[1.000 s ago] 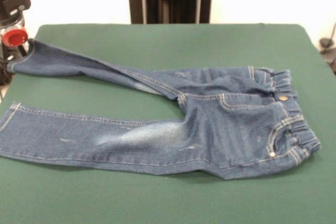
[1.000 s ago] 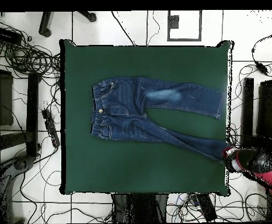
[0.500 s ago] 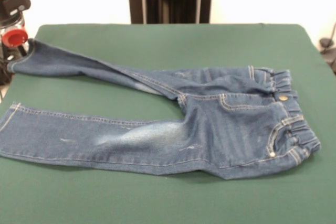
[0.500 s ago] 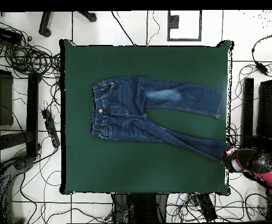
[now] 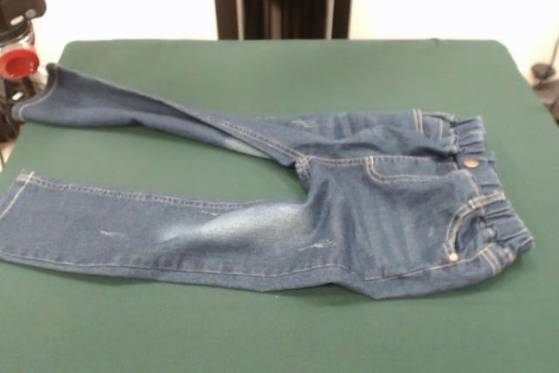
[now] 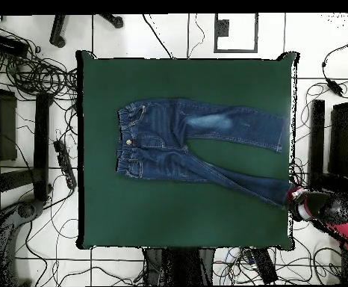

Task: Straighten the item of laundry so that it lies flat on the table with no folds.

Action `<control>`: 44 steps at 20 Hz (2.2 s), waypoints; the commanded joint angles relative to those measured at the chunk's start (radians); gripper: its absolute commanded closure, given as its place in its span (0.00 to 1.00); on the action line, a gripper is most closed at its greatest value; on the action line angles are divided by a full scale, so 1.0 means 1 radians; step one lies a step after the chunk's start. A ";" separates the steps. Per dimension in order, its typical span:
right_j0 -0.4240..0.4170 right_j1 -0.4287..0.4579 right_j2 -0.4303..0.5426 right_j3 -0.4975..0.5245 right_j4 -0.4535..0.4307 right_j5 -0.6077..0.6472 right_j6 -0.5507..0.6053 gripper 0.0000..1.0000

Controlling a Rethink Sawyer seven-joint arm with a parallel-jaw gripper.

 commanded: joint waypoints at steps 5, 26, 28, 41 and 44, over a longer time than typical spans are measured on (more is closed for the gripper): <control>0.059 0.026 0.132 0.146 -0.041 -0.229 0.043 1.00; 0.088 -0.070 0.112 0.243 -0.024 -0.166 0.029 1.00; 0.136 -0.085 0.057 0.233 -0.039 -0.164 0.049 1.00; 0.256 -0.057 -0.050 0.199 -0.011 -0.243 0.120 1.00; 0.273 -0.050 -0.068 0.176 -0.006 -0.226 0.124 1.00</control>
